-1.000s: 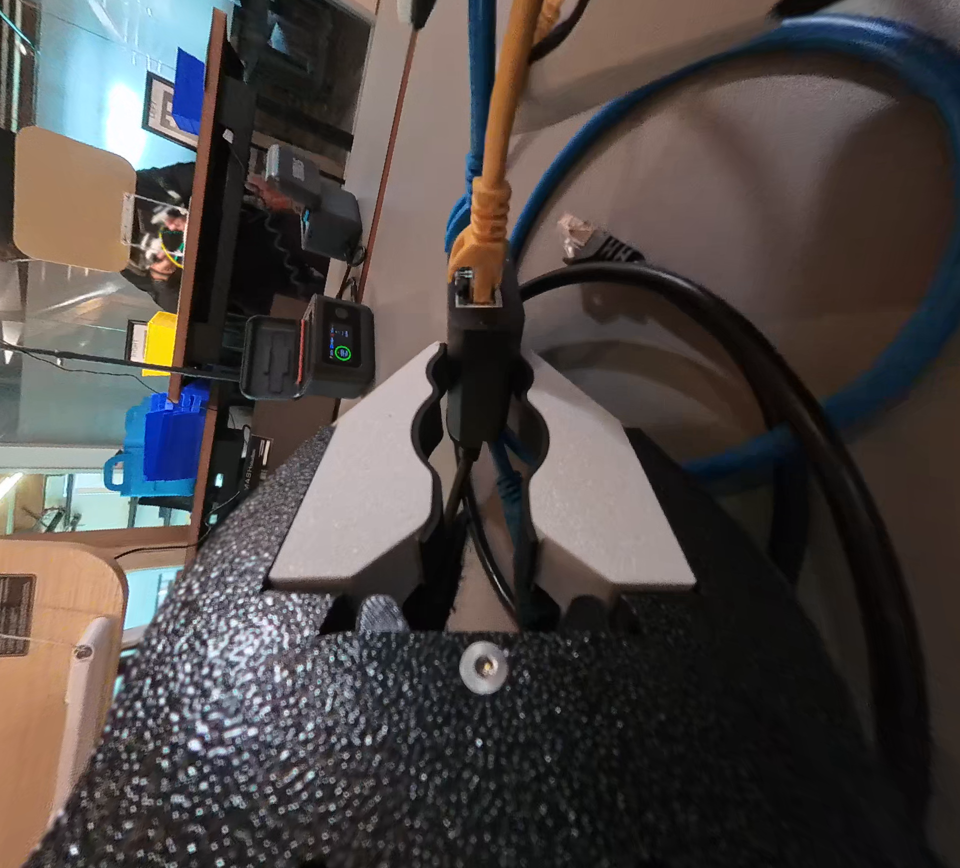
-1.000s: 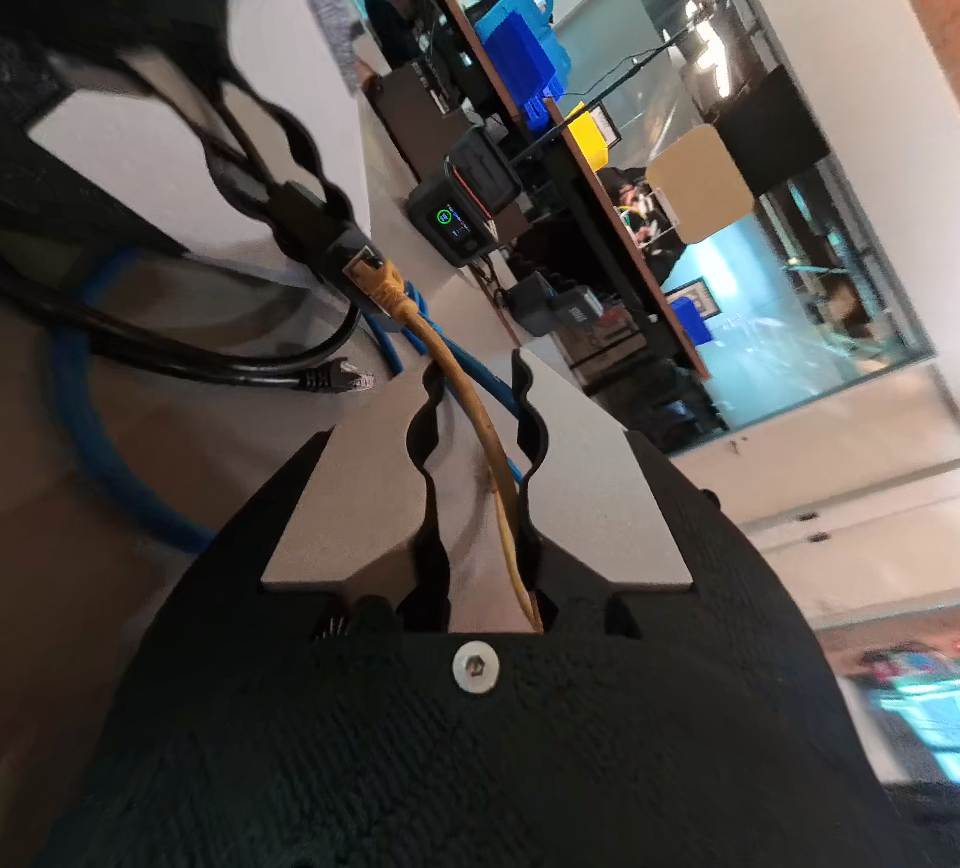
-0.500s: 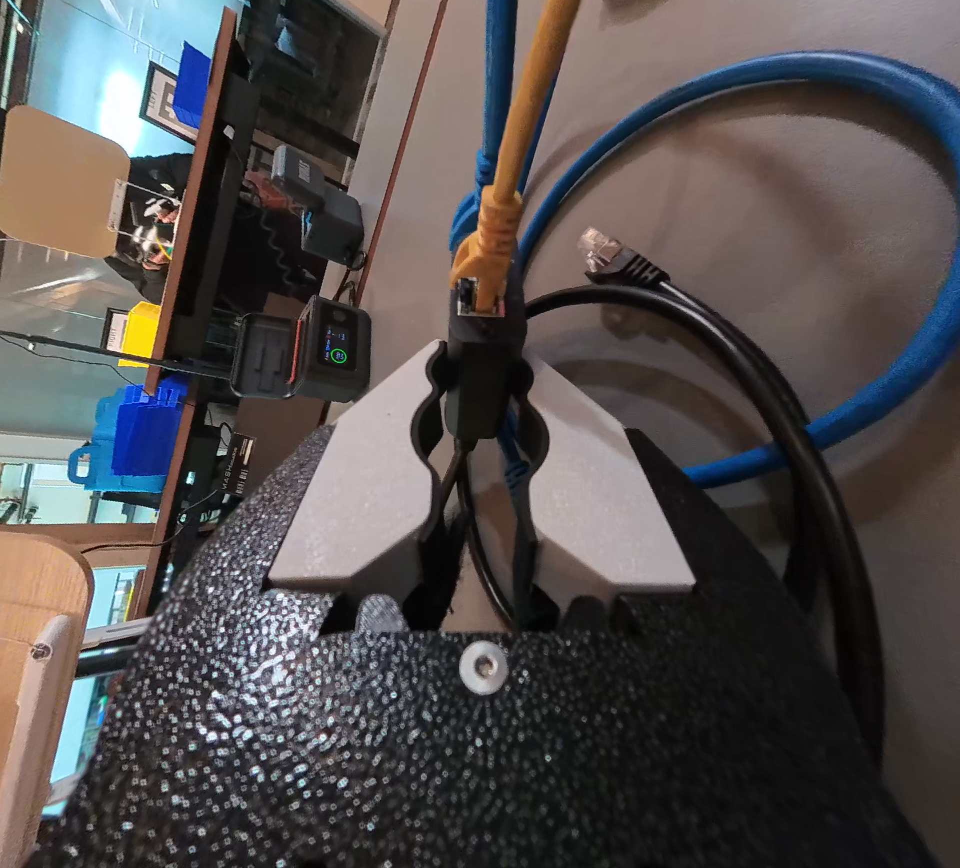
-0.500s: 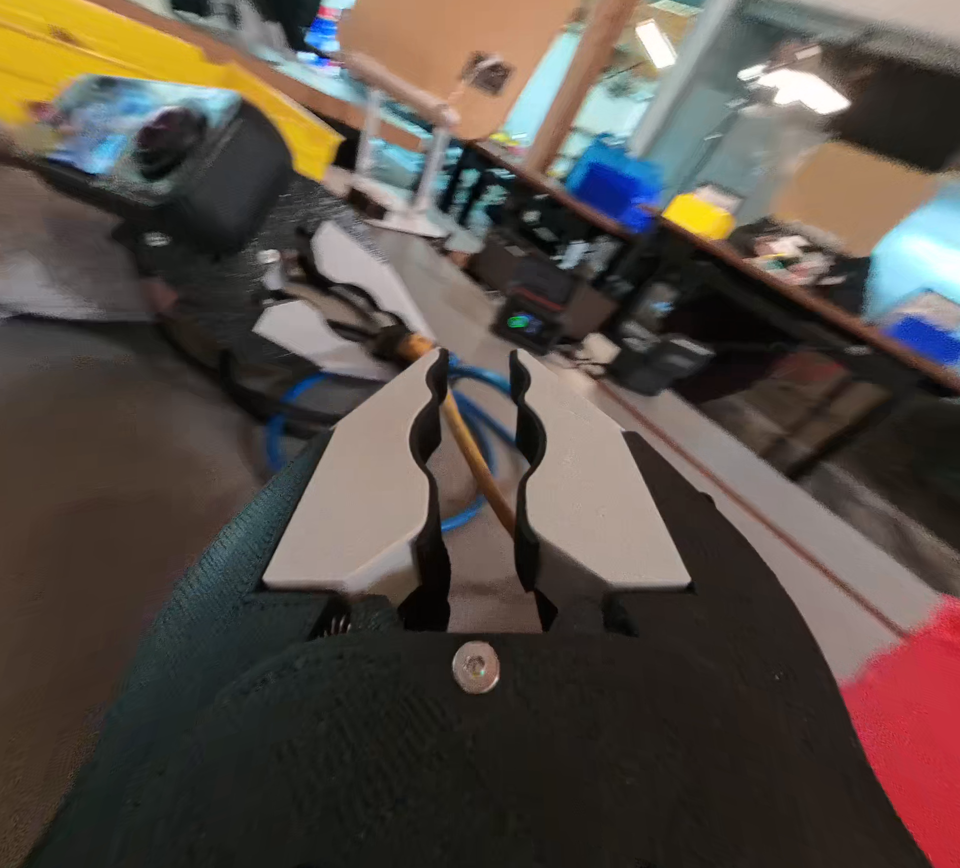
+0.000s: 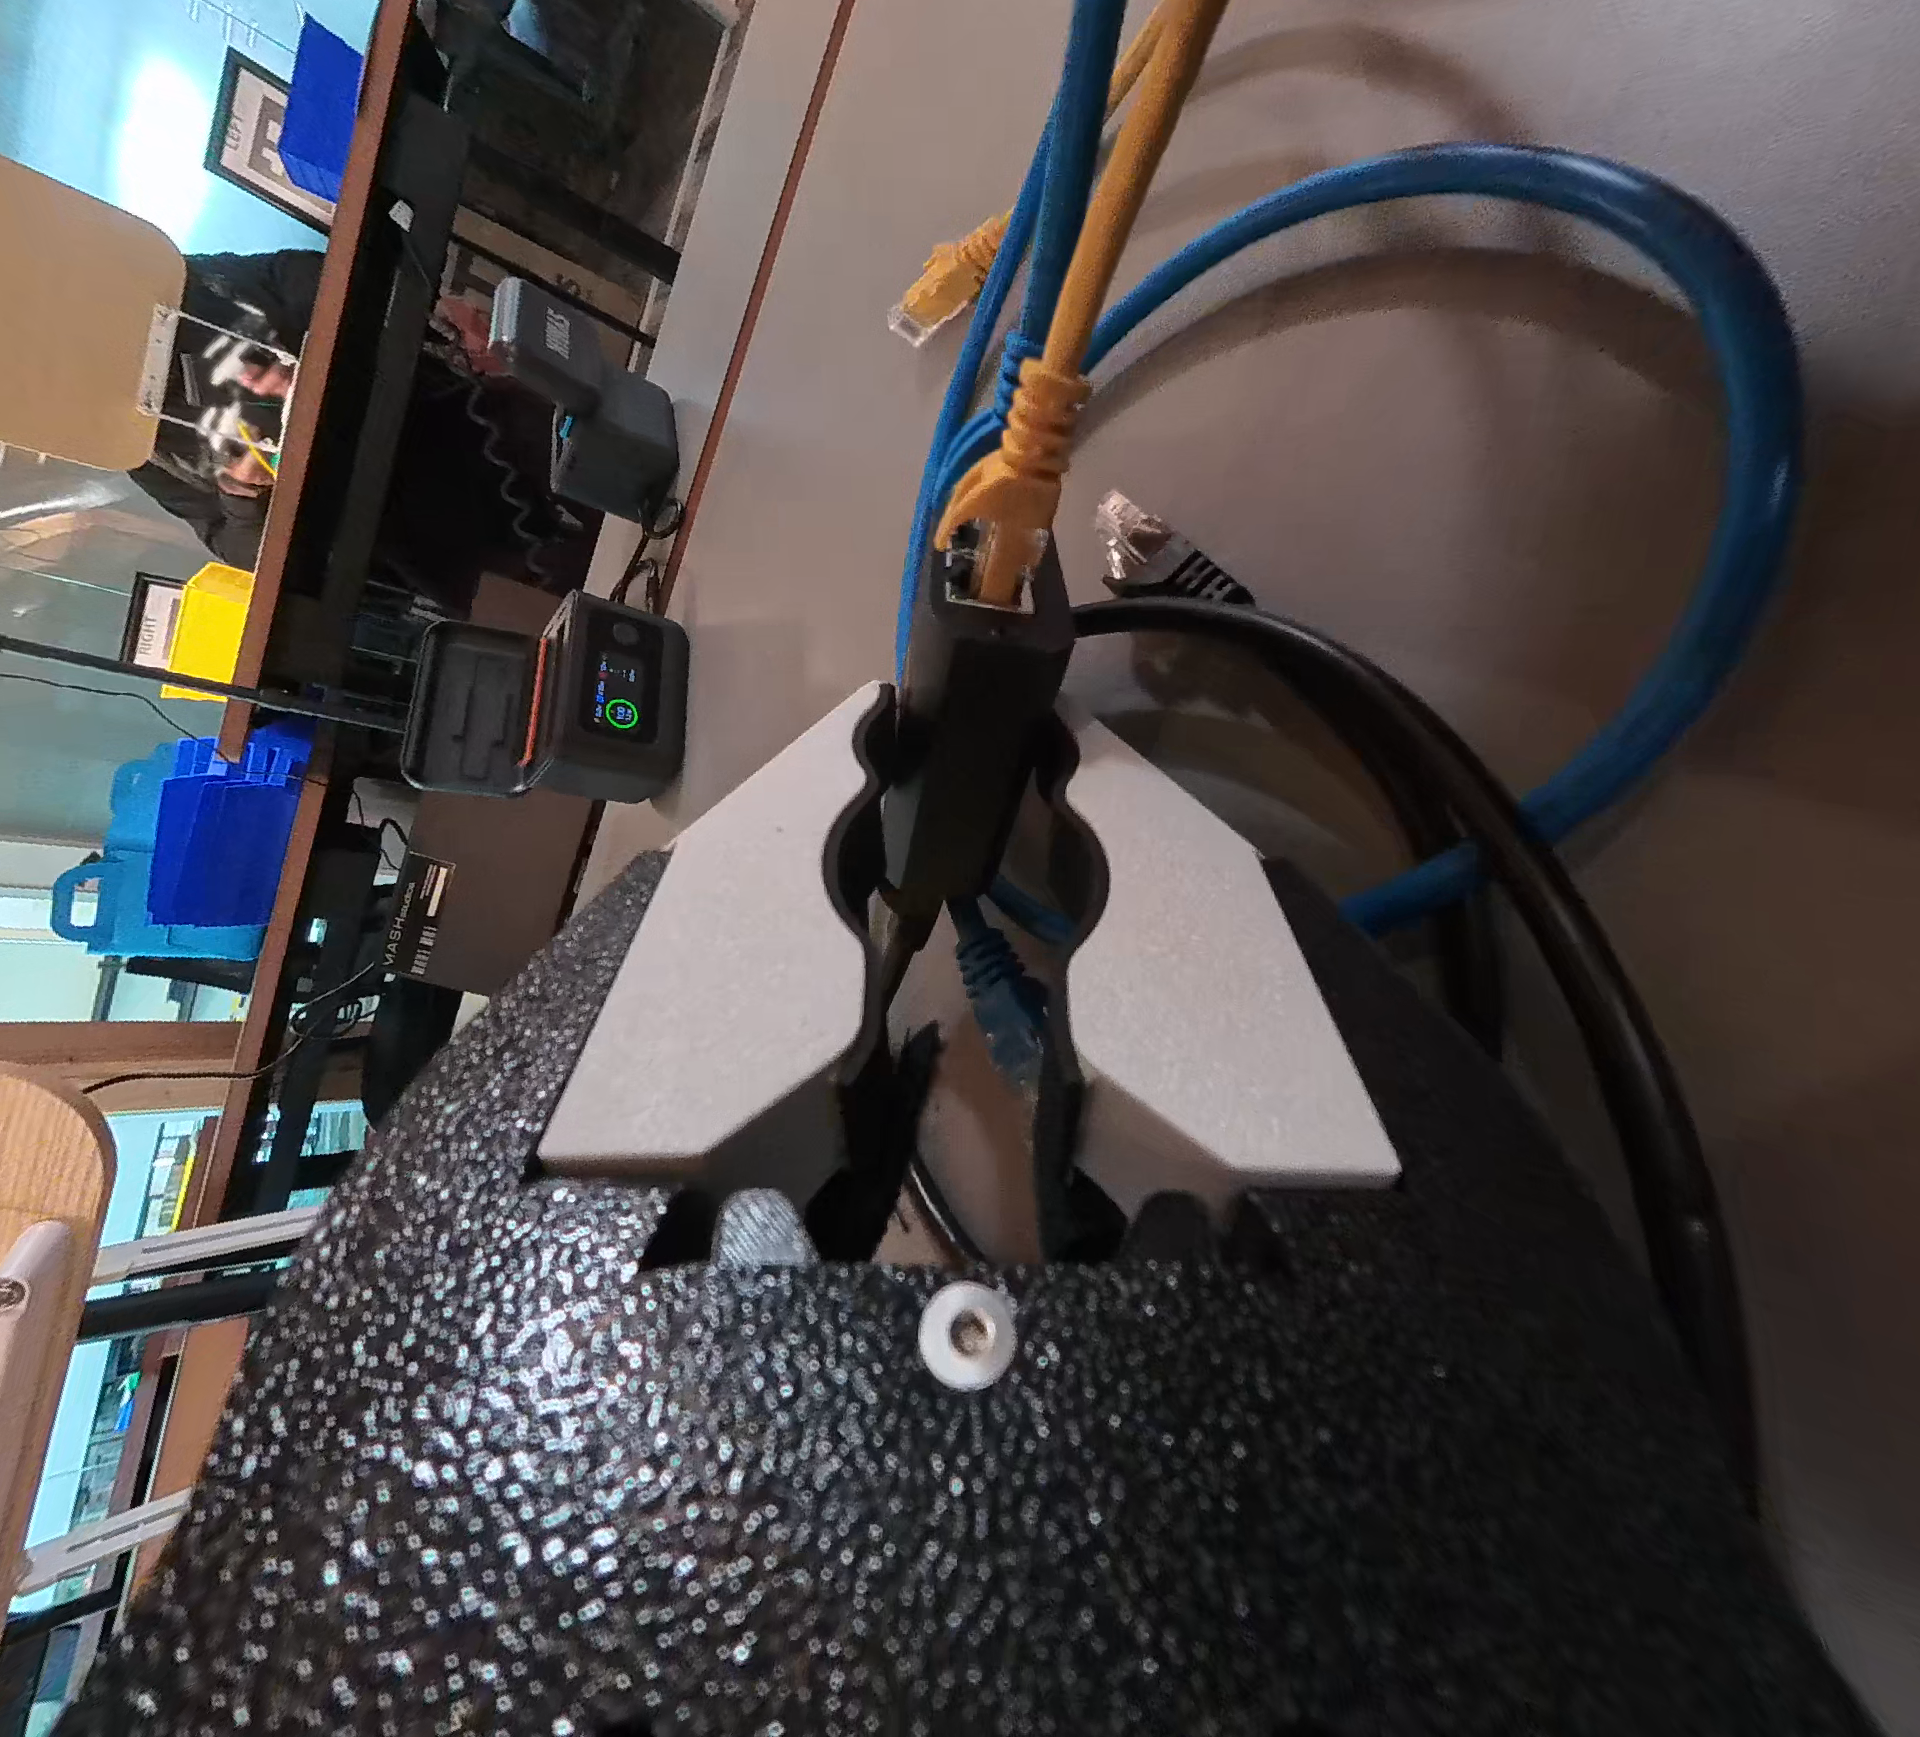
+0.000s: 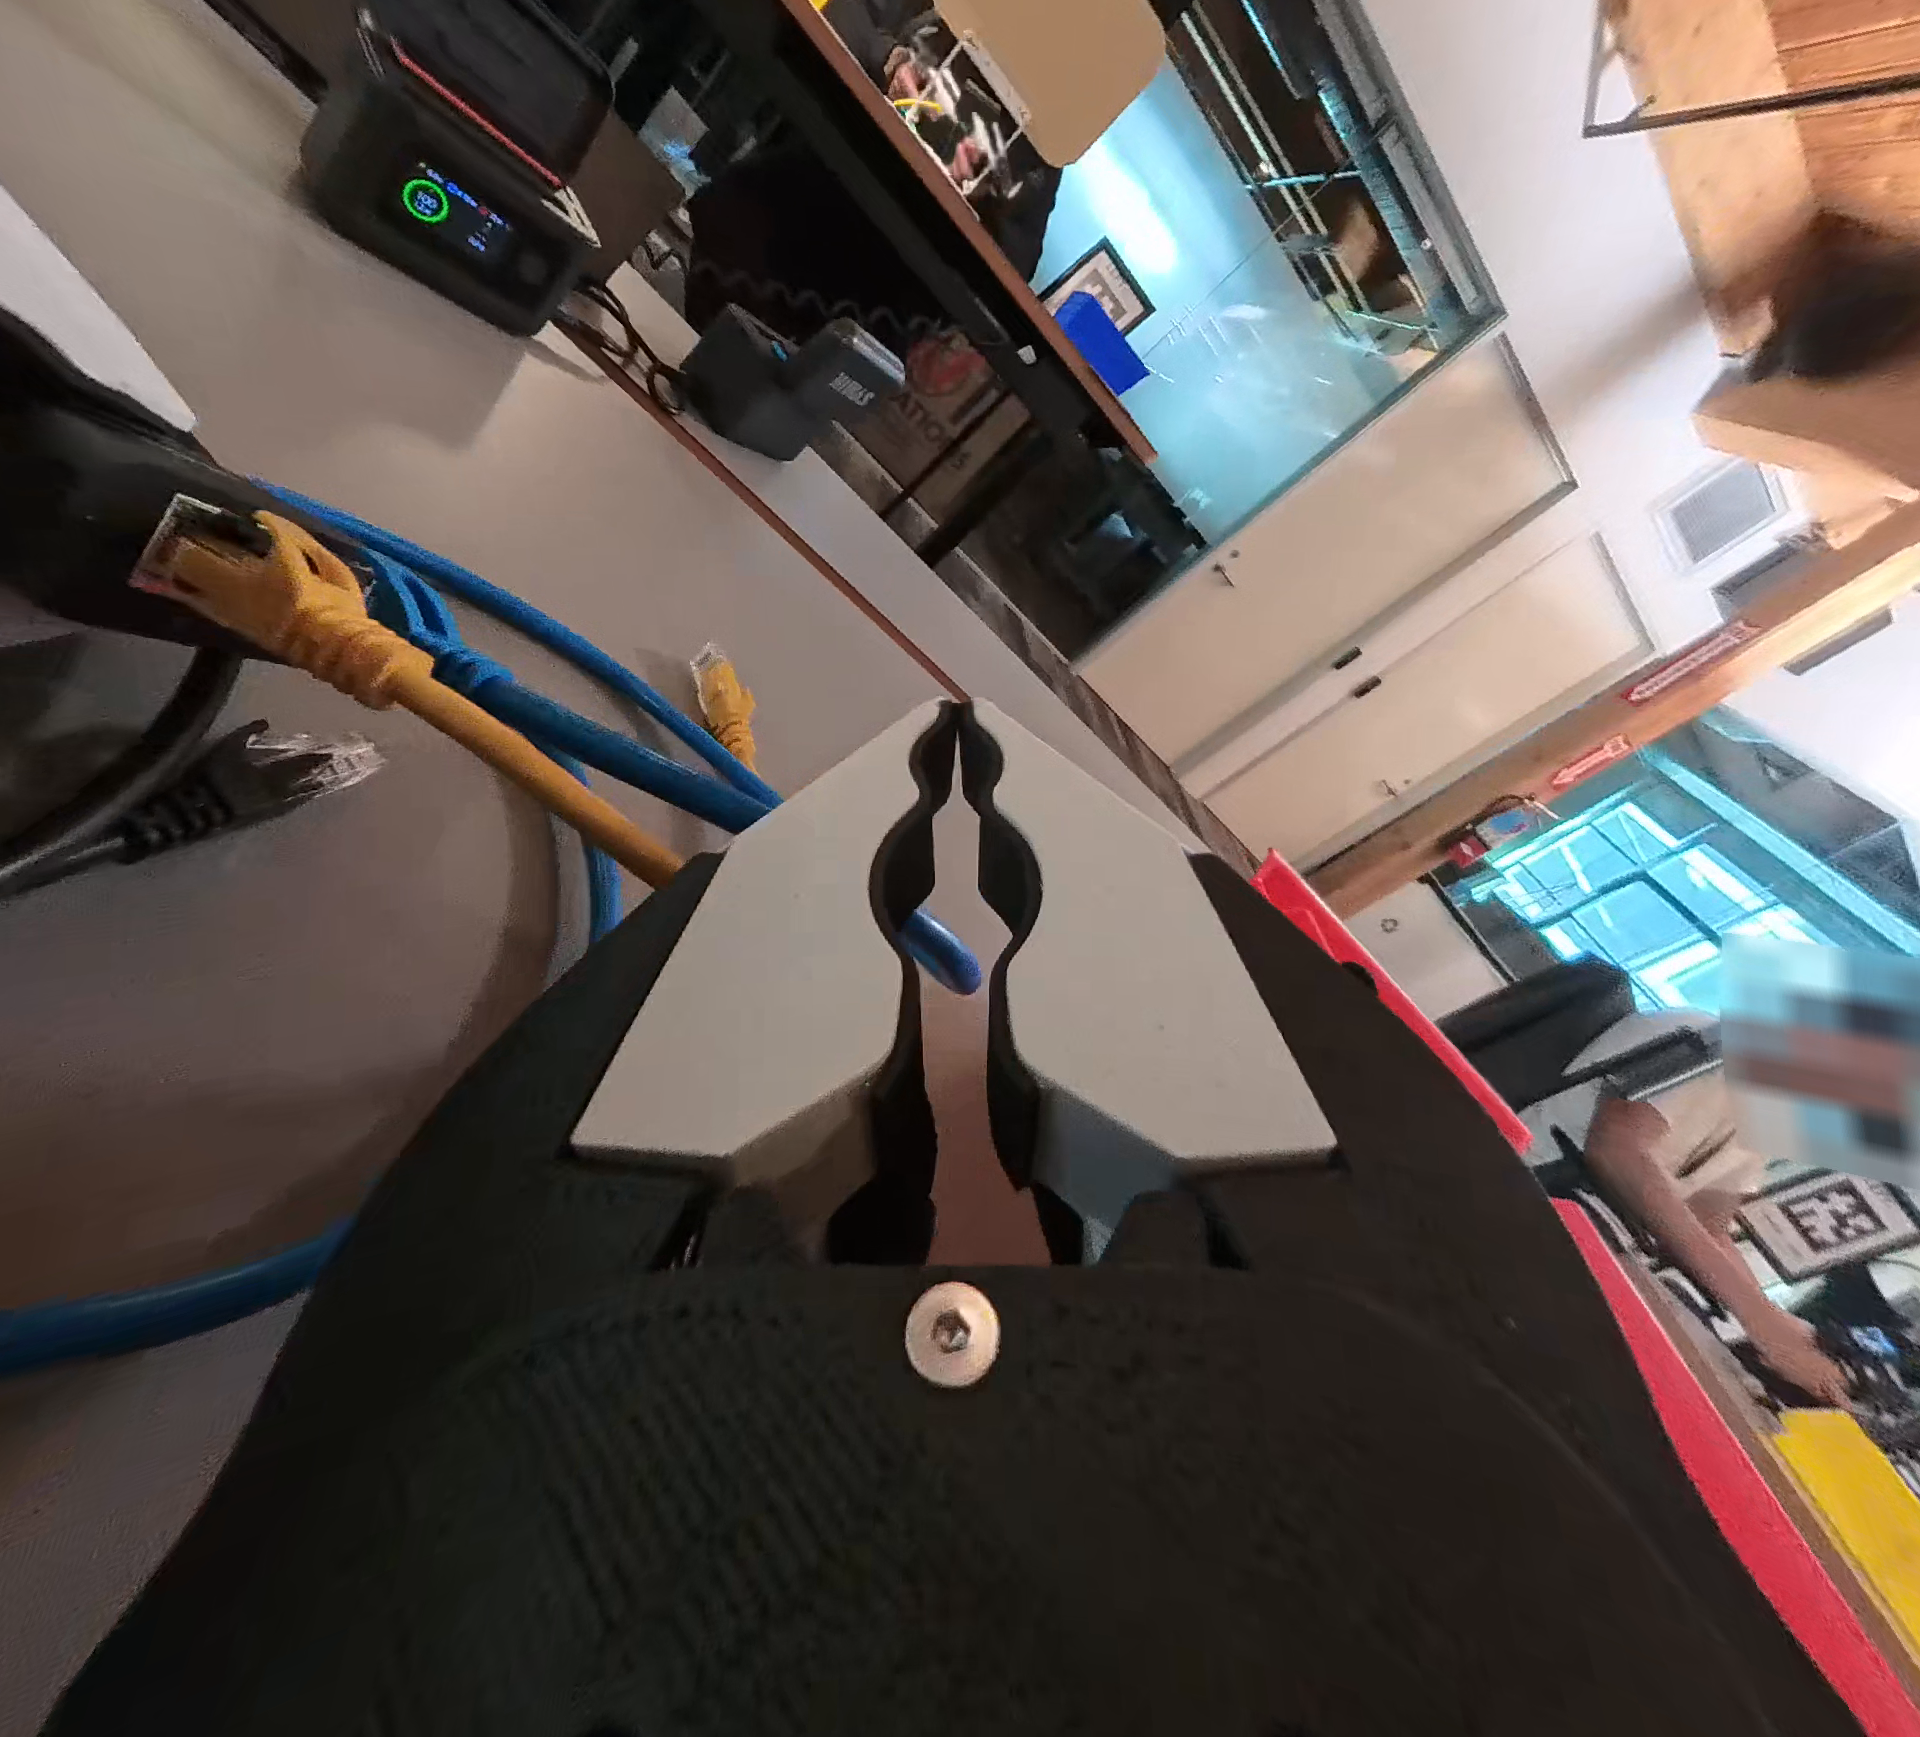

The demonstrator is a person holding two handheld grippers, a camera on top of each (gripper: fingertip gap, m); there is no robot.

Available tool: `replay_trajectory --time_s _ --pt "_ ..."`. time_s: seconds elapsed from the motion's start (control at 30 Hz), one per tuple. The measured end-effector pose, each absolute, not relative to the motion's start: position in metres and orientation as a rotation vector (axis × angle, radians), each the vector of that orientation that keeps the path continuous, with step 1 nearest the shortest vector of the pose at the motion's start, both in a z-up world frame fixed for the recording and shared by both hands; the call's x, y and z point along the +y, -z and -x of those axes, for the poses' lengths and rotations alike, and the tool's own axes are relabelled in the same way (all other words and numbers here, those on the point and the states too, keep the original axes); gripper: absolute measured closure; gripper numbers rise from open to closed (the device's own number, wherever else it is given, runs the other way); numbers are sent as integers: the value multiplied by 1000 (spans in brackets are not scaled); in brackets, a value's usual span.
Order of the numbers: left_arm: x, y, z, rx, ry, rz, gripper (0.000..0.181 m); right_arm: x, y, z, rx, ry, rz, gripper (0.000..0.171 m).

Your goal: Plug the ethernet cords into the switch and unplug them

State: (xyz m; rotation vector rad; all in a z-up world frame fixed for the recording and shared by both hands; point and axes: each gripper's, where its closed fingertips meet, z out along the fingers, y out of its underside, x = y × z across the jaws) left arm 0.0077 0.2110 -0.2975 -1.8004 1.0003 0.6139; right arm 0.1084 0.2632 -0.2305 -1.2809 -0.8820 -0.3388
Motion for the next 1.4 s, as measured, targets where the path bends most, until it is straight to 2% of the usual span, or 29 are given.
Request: replay_trajectory --time_s 0.17,0.3,0.47,0.57,0.7,0.8,0.9,1.07,1.2,1.4 --pt "208 301 -10 1015 -571 1801 154 264 233 -103 -943 354 1230 171" --pt "202 305 -20 1045 -412 1829 136 267 244 -97 -1015 409 1234 171" --pt "204 295 -11 1176 -542 1672 118 269 251 -94 -1041 392 1276 171" --pt "208 296 -7 1264 -636 1608 125 271 256 -93 -1051 381 1310 171" --pt "213 306 -5 1326 -690 1630 150 267 257 -89 -1068 350 1314 171" --pt "214 305 -5 1293 -683 1671 151 243 258 -68 -1190 198 1206 171" --pt "211 300 -9 1245 -576 1715 154 212 265 -48 -1361 85 1072 157" --pt "207 301 -9 1255 -526 1745 155 208 271 -43 -1437 115 1026 160" --pt "206 301 -10 1264 -512 1744 155 200 281 -42 -1520 32 1067 141" --pt "203 300 -15 1297 -518 1707 156 200 291 -36 -1582 116 1045 148"
